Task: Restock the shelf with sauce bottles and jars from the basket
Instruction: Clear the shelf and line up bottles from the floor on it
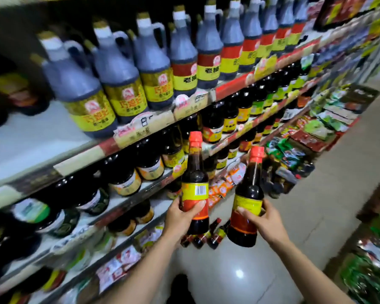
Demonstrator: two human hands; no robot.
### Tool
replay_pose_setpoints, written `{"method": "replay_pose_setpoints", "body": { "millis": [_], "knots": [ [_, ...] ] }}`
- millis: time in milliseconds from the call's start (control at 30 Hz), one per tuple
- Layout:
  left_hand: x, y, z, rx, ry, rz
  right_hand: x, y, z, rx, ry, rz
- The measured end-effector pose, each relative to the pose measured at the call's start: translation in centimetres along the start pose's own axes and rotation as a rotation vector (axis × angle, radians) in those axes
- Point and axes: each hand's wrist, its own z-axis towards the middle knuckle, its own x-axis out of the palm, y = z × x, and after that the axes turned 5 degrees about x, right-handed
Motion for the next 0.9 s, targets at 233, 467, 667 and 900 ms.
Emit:
{"method": "replay_pose_setpoints", "body": {
  "millis": [233, 467, 667, 900],
  "knots": [
    [-5.5, 1.7, -4.4, -0.057, -0.264, -0.051, 6.0, 2.2, -1.4, -0.13, 0.225, -0.072],
    [-12.2, 2.0, -7.4, -0.06, -0.413, -0.181, 13.0, 3.9, -4.2, -0.235, 0.384, -0.125],
    [-19.0, 1.9, -9.7, -0.012, -0.484, -0.292, 19.0, 5.2, -7.9, -0.242, 0.49, -0.162],
    [-26.0, 0.5, -11.7, 0.054, -0.539, -0.327, 24.6, 7.7, -11.9, -0.254, 0.631, -0.135]
  ]
}}
